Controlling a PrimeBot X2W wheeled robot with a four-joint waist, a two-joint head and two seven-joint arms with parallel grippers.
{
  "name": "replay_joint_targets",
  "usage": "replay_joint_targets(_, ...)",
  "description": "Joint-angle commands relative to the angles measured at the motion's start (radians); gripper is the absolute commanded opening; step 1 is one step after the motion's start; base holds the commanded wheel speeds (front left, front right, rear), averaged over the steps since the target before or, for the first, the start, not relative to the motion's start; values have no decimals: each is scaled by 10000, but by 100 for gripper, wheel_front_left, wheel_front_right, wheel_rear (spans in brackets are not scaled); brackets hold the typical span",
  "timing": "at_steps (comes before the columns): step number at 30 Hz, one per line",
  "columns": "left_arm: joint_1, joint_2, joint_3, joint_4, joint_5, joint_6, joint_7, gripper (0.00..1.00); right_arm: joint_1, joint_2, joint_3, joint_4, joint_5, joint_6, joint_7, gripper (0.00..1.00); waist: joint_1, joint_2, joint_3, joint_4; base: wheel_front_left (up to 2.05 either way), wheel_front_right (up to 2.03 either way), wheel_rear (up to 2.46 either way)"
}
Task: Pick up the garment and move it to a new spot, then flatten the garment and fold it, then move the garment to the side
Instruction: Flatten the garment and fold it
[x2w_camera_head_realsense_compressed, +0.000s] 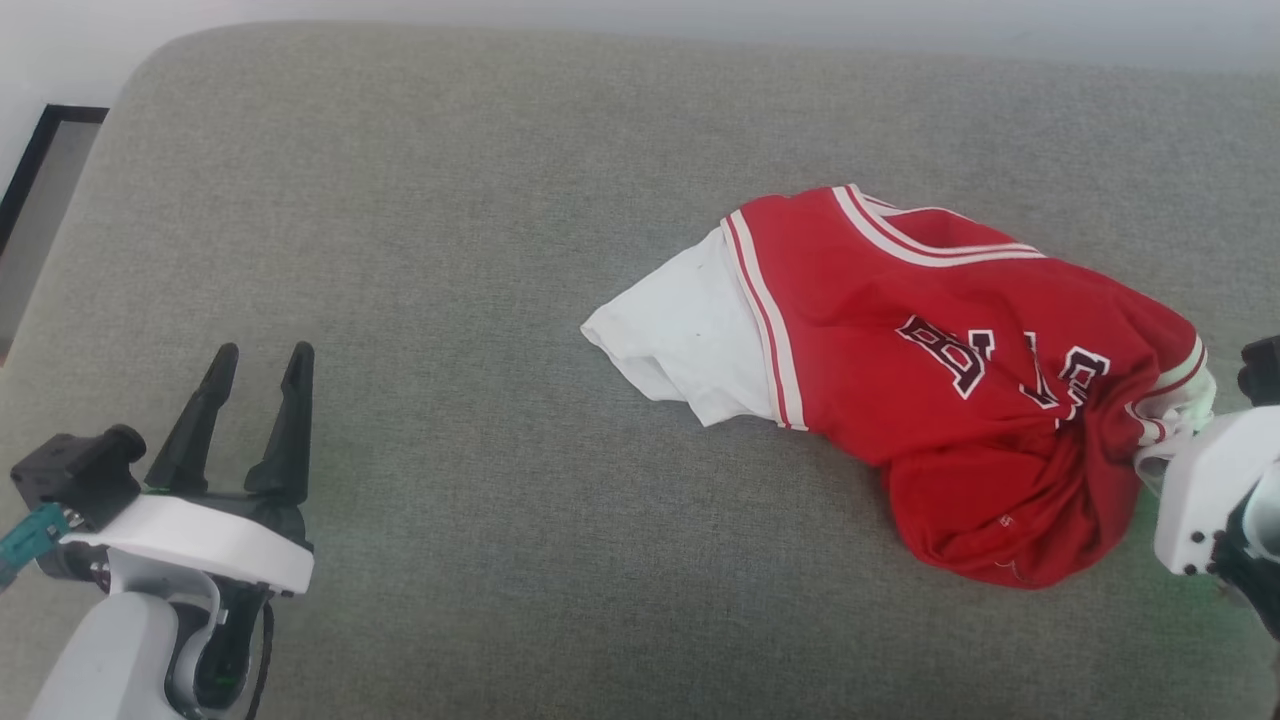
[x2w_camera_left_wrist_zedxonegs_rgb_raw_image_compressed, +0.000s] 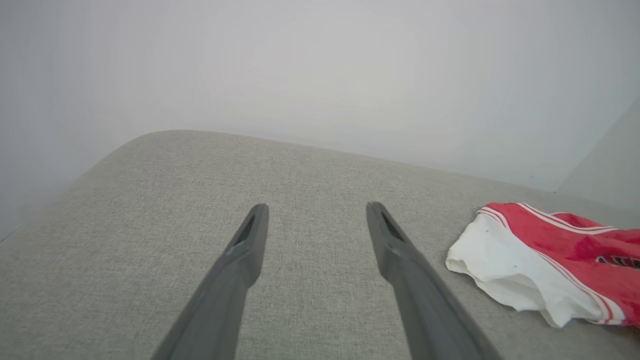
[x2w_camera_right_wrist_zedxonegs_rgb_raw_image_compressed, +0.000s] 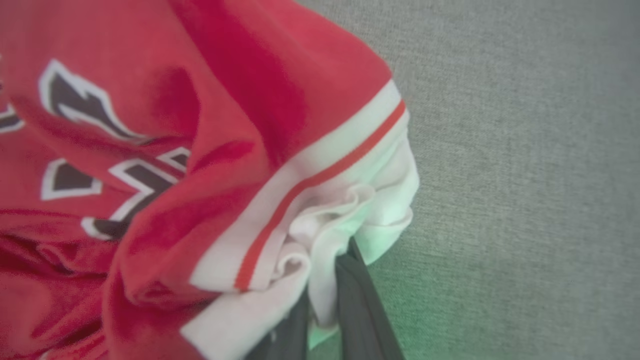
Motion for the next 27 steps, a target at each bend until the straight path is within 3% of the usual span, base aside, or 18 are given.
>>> replay_joint_targets(1, -170, 1, -6, 37, 36, -33, -50, 100, -178, 62, 53, 264, 111, -3, -106, 89, 0, 0, 23, -17, 0, 0, 0)
replay_joint_targets(2, -208, 20, -48, 100, 56, -49, -50, 100, -351, 89, 210, 768, 116, -3, -244, 100, 0, 0, 41, -36, 0, 0, 0)
replay_joint_targets(10, -454, 353, -128, 38, -96, -87, 444, 100, -936, 318, 467, 1538, 425, 0, -166, 100, 0, 0, -131, -370, 0, 0, 0)
replay_joint_targets(17, -755, 898, -235, -322, -394, -91, 1618, 100, -791, 467, 481, 709, 473, -1, -469, 100, 0, 0, -541, -1043, 0, 0, 0)
replay_joint_targets(27, -1525, 1616, -665, -1041, -811, 209, 4356, 100, -362, 1317, 409, -692, 44, -1, -2362, 100, 0, 0, -979, -2373, 0, 0, 0)
